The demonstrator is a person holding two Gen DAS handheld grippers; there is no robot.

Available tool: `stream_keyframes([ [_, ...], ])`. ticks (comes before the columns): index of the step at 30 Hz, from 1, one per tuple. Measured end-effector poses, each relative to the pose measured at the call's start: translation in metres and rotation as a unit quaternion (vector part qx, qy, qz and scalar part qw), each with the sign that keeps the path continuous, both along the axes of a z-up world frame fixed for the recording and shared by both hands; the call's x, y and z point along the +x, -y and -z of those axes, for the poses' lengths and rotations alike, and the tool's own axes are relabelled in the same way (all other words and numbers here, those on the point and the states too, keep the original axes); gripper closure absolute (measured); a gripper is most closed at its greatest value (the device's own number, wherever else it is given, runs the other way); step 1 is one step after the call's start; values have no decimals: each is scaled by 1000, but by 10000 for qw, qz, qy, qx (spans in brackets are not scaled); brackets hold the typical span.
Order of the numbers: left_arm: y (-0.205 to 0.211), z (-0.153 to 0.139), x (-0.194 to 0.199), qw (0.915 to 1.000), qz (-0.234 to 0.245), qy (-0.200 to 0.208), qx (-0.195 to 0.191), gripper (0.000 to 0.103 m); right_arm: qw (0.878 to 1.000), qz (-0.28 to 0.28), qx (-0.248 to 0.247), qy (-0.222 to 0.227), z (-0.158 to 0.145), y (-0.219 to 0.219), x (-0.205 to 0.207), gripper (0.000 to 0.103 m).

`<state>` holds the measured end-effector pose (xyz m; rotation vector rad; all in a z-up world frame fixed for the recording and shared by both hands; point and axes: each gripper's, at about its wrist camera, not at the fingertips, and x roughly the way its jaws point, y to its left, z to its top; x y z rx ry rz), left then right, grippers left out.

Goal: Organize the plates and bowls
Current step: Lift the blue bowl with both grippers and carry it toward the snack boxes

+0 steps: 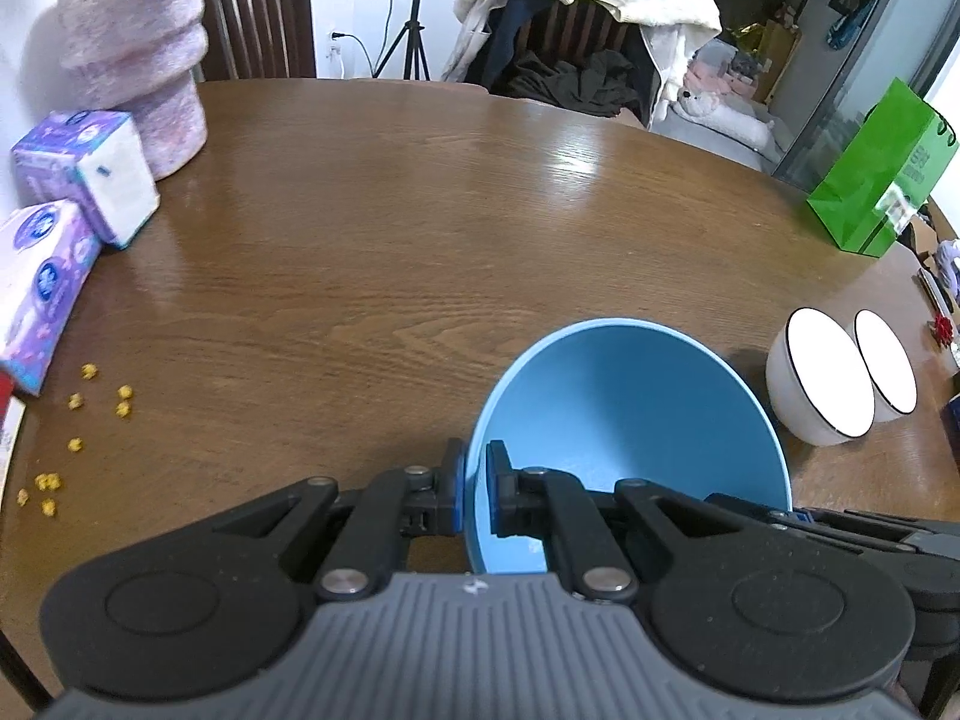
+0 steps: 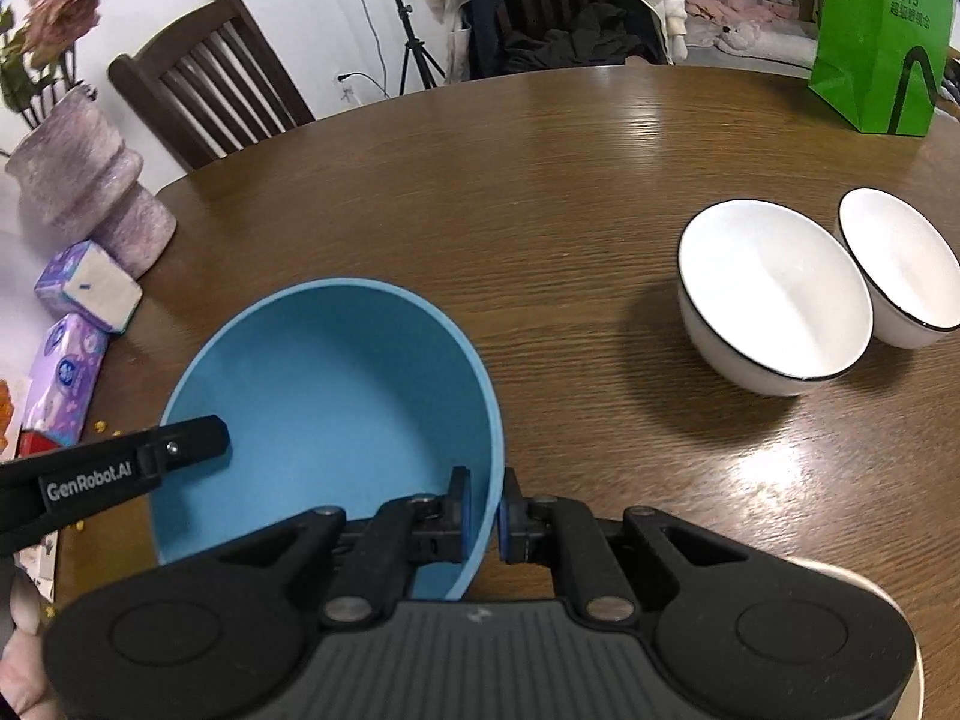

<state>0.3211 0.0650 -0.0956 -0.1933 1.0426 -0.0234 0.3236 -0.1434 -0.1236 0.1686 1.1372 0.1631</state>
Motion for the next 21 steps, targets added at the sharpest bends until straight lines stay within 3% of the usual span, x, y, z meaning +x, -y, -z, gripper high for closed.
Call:
stream_keyframes([
  [21,-81,-4,-70,9987,-481,-57,-127,95,9984,-556,-56,-37,-8,-78,-57,94],
])
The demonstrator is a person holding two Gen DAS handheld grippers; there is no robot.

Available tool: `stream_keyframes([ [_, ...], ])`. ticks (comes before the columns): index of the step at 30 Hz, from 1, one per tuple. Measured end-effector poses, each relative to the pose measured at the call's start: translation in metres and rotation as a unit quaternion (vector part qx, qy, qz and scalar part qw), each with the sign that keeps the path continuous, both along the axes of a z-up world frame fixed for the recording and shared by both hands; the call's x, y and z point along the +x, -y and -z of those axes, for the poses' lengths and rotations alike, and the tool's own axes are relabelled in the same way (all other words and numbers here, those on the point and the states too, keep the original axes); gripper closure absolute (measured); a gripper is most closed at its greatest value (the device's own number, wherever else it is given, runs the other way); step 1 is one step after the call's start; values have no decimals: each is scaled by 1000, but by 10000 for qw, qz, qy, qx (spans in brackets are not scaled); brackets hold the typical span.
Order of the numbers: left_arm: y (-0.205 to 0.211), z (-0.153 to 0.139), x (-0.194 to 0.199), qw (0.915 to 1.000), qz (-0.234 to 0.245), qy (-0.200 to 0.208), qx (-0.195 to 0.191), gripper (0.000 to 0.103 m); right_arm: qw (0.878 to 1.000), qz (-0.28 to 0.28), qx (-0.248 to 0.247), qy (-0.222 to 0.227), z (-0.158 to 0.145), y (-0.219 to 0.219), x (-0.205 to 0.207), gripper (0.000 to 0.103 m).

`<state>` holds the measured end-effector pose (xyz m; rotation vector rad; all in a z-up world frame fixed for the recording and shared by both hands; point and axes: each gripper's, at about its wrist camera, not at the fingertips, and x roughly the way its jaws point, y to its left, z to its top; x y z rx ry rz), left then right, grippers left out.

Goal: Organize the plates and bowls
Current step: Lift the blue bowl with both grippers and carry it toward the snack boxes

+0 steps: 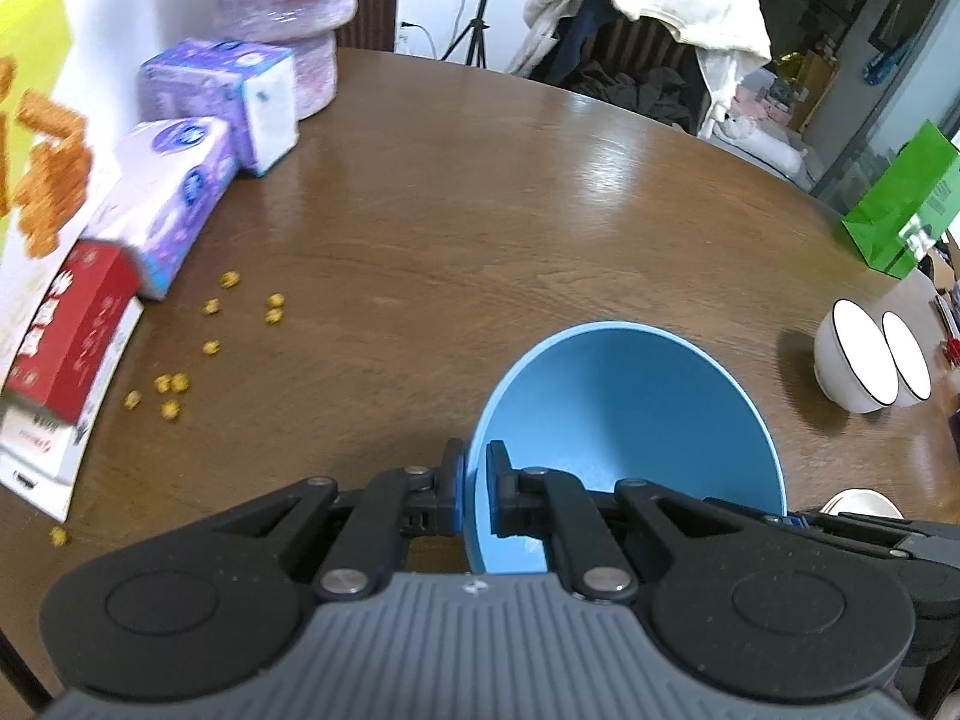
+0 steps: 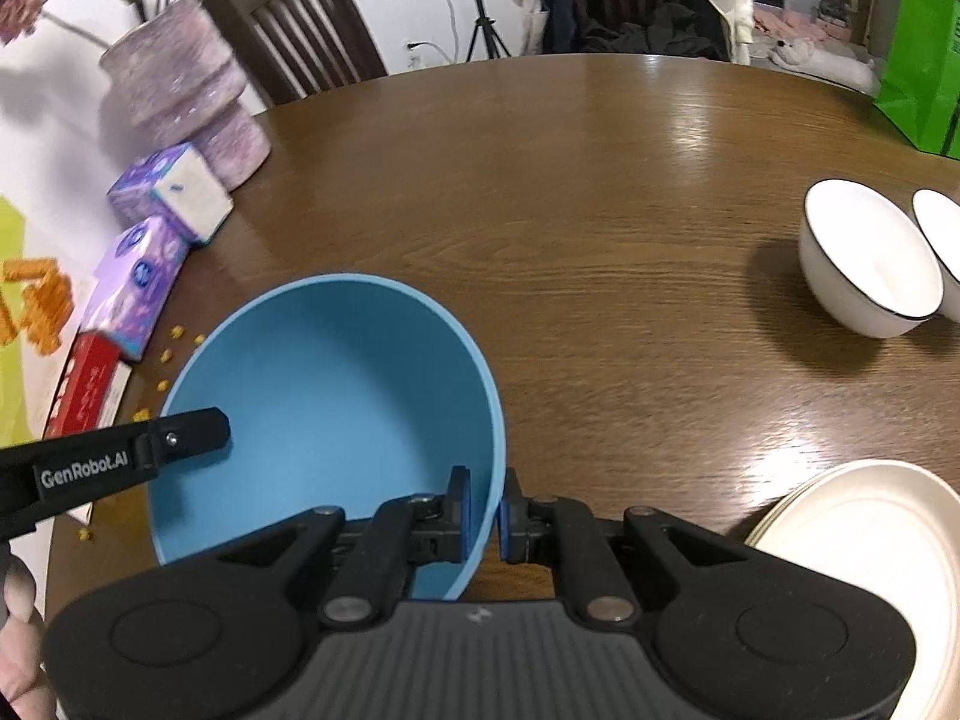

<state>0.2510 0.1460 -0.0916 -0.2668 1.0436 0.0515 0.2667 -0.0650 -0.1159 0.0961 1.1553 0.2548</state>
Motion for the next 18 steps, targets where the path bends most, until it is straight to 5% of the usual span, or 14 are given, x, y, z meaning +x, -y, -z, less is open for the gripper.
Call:
stream_keyframes([
  [18,-63,9,-55,9978,-645,-146,9,95,9962,-864,-102,-108,4,-73,-32,93],
])
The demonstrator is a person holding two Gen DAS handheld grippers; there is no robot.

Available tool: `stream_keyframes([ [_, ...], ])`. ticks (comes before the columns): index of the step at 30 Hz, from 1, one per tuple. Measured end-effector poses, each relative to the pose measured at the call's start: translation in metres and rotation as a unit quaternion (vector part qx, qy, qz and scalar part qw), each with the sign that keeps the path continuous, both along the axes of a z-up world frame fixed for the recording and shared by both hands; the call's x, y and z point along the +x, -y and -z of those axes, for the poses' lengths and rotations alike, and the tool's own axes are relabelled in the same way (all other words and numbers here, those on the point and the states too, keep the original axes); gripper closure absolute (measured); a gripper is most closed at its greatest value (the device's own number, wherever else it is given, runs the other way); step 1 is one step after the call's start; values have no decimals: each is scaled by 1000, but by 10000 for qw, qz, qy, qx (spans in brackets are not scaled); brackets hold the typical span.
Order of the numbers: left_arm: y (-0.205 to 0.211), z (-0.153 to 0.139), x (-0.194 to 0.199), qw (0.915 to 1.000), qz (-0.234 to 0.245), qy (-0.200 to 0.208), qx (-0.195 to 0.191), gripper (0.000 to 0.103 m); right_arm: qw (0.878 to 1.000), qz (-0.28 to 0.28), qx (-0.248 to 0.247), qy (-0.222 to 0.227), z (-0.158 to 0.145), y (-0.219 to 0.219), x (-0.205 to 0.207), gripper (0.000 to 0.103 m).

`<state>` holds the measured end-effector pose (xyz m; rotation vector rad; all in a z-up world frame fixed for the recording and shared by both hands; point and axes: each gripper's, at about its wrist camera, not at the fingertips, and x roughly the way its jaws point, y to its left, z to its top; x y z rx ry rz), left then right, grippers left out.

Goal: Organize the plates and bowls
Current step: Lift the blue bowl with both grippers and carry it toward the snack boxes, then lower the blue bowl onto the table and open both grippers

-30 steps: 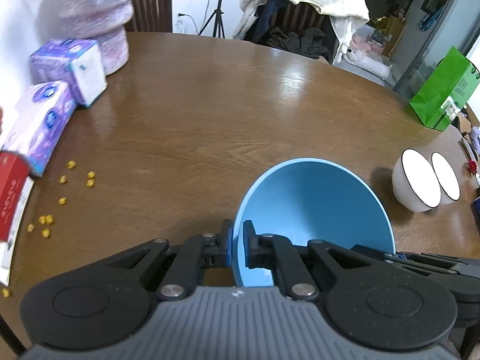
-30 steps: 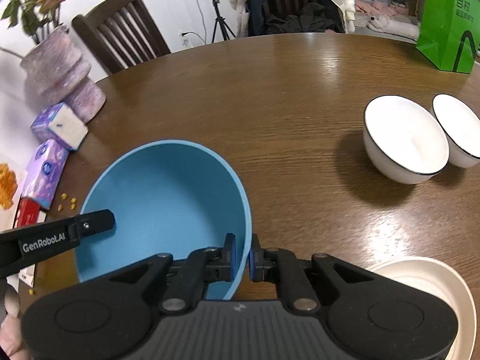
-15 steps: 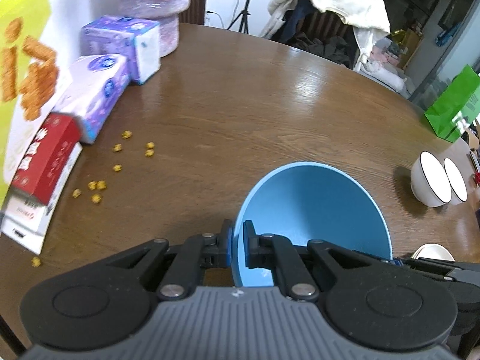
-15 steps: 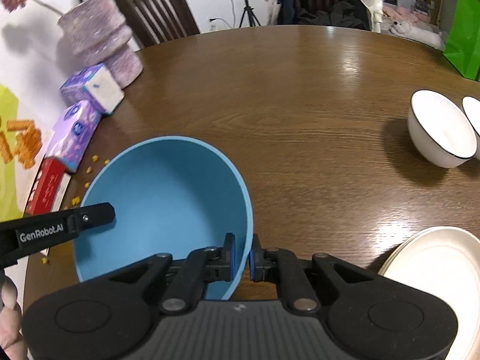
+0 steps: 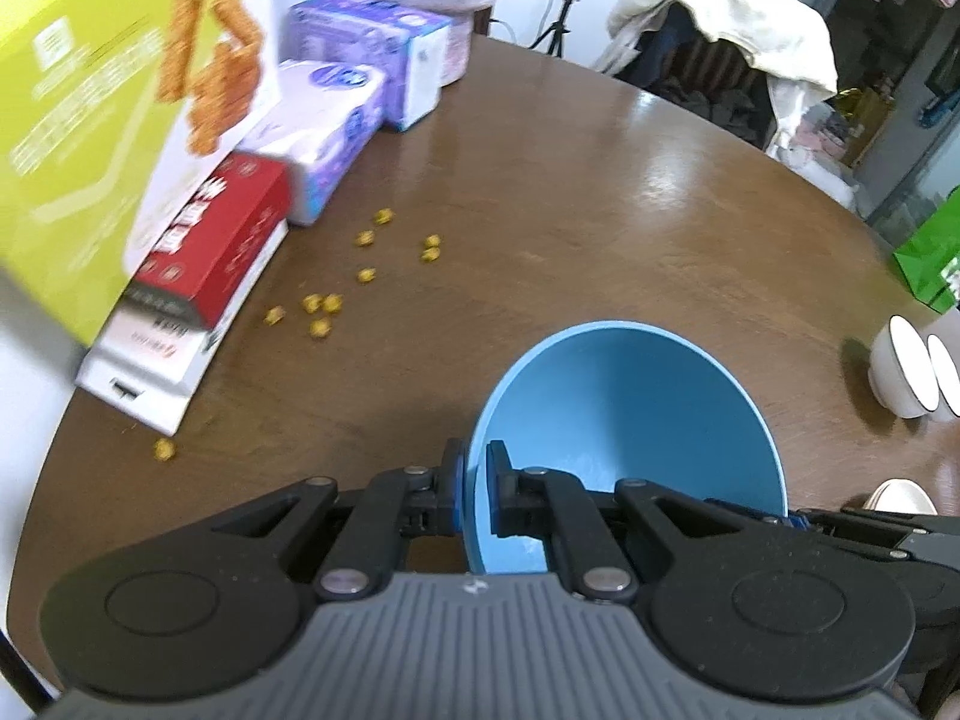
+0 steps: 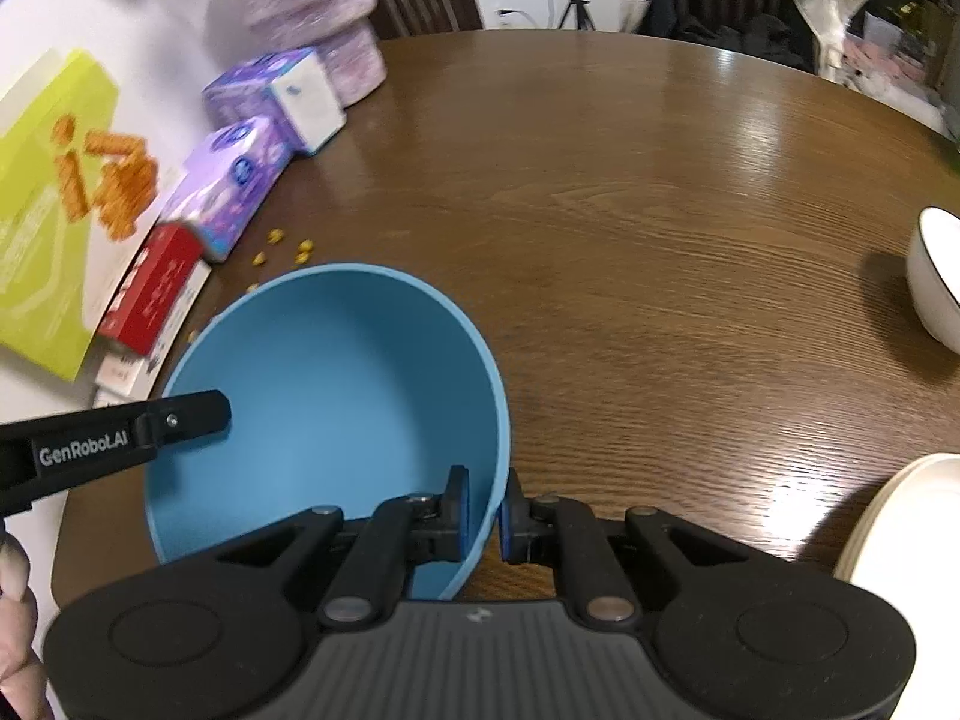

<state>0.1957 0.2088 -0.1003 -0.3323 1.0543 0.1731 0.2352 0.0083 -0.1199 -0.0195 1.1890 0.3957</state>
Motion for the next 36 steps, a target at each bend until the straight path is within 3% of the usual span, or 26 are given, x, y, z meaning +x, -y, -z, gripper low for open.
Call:
stream_keyframes([
  [11,-17,11,-25,9997,-155,-172,33,95,9989,-468,-69,-67,8,-29,-12,93],
  [26,-14,21,-31,9994,-60,-326,127,95,9981,-570,-230,3,17,-33,-20,93],
  [30,-13,17,-32,9992,-26,-306,252,93,9983,-554,-172,-29,15,-34,-19,89],
  [32,-14,14,-33,9993,-26,-259,263,85,9984,-546,-120,26,10,-33,-20,86],
  [33,-15,12,-33,9993,-31,-224,283,74,9985,-539,-72,48,7,-33,-20,83],
  [34,-15,9,-34,9993,-42,-168,323,61,9985,-536,-16,65,5,-32,-20,76],
  [36,-16,3,-35,9992,-42,-47,393,53,9987,-500,59,109,0,-31,-19,61],
])
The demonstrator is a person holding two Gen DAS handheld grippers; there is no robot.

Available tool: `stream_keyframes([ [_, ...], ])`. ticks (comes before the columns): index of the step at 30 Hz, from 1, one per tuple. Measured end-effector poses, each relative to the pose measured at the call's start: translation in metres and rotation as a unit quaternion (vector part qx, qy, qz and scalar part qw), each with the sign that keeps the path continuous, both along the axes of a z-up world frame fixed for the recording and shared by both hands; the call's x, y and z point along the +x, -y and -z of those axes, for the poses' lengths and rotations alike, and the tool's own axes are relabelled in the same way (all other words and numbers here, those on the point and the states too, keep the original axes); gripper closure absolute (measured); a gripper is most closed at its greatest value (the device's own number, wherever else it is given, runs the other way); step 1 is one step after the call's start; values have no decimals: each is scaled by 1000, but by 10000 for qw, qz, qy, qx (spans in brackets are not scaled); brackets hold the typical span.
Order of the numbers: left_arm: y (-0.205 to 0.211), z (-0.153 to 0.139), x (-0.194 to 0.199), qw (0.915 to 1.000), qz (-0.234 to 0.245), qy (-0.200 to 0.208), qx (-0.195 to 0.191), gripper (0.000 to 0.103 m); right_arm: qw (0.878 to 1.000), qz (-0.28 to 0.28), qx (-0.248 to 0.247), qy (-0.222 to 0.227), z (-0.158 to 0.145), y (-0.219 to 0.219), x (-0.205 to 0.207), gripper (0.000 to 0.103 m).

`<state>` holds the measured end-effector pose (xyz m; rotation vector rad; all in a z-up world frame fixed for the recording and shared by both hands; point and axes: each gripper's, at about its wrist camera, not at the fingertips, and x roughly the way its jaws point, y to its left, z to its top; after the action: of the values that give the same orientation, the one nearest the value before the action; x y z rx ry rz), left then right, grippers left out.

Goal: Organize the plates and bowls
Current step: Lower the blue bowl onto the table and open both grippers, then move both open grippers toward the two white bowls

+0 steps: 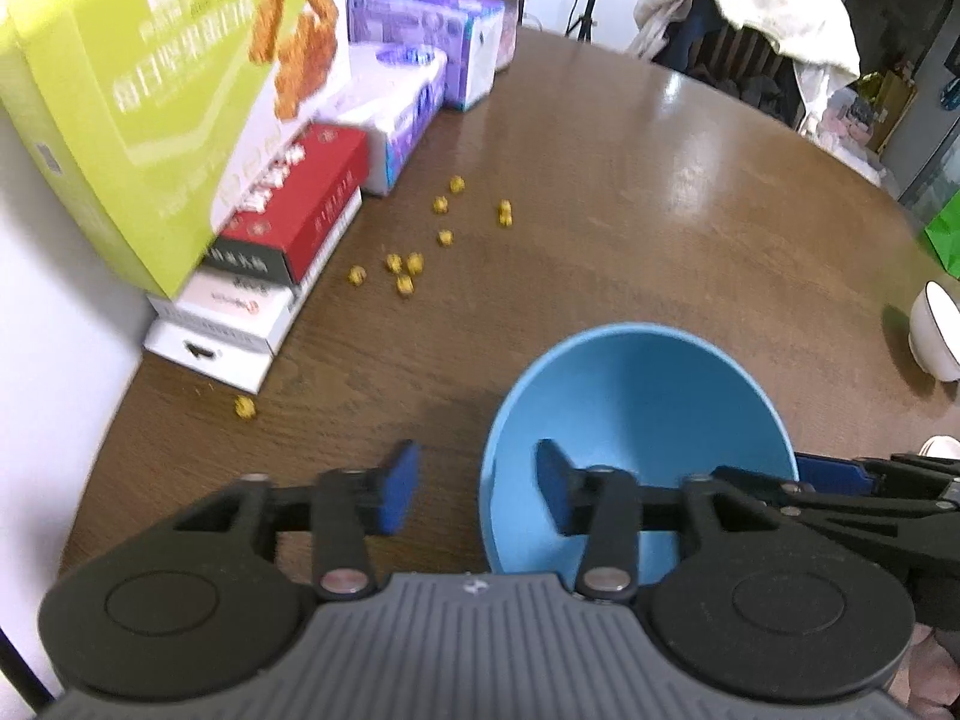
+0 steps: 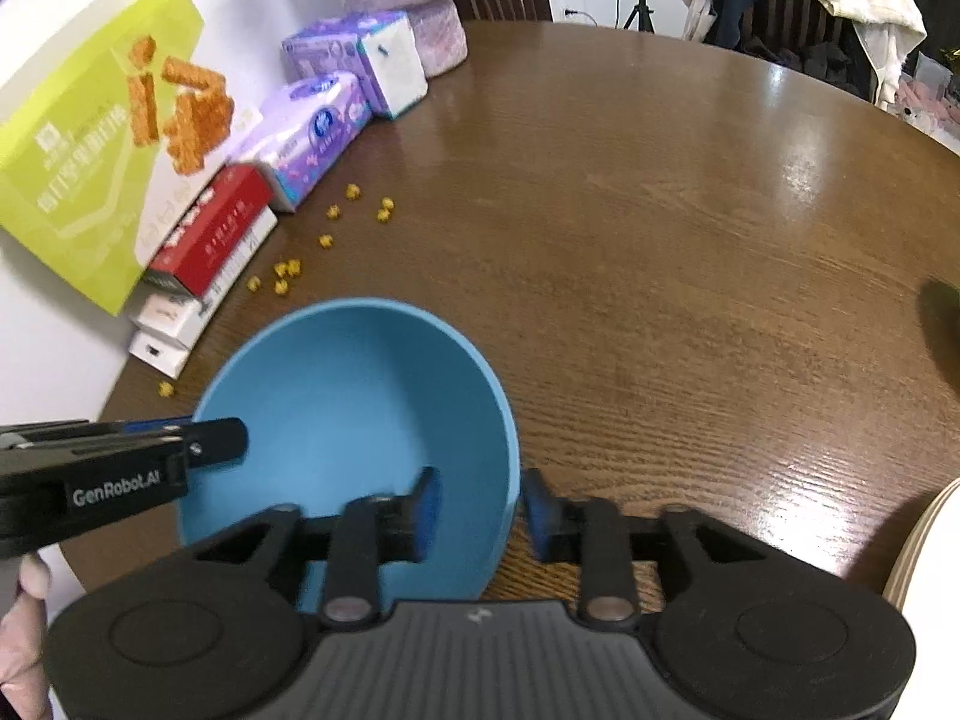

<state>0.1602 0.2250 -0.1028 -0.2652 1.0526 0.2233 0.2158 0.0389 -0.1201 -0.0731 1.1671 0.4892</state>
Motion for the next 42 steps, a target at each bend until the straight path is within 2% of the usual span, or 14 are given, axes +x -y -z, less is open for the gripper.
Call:
stream_keyframes([
  [2,0,-7,-1,9999,24,111,59,45,10000,34,79,40,-4,3,0,55],
  [4,1,-12,-3,9997,53,225,121,27,9998,83,169,56,-8,6,0,46],
  [6,3,-19,-3,9992,103,344,170,22,9996,143,220,106,-12,10,-1,38],
  [9,6,-28,-3,9985,174,488,167,8,9993,230,240,198,-18,17,-2,21],
  [12,11,-37,-1,9976,265,622,172,0,9988,323,264,266,-22,26,-3,19],
  [21,32,-50,9,9943,598,867,140,0,9966,625,276,458,-33,56,-5,0],
  [27,42,-51,15,9926,765,944,71,0,9935,897,271,641,-41,75,-9,0],
  [42,67,-56,28,9870,1186,1082,-80,0,9851,1524,256,751,-52,120,-16,0],
])
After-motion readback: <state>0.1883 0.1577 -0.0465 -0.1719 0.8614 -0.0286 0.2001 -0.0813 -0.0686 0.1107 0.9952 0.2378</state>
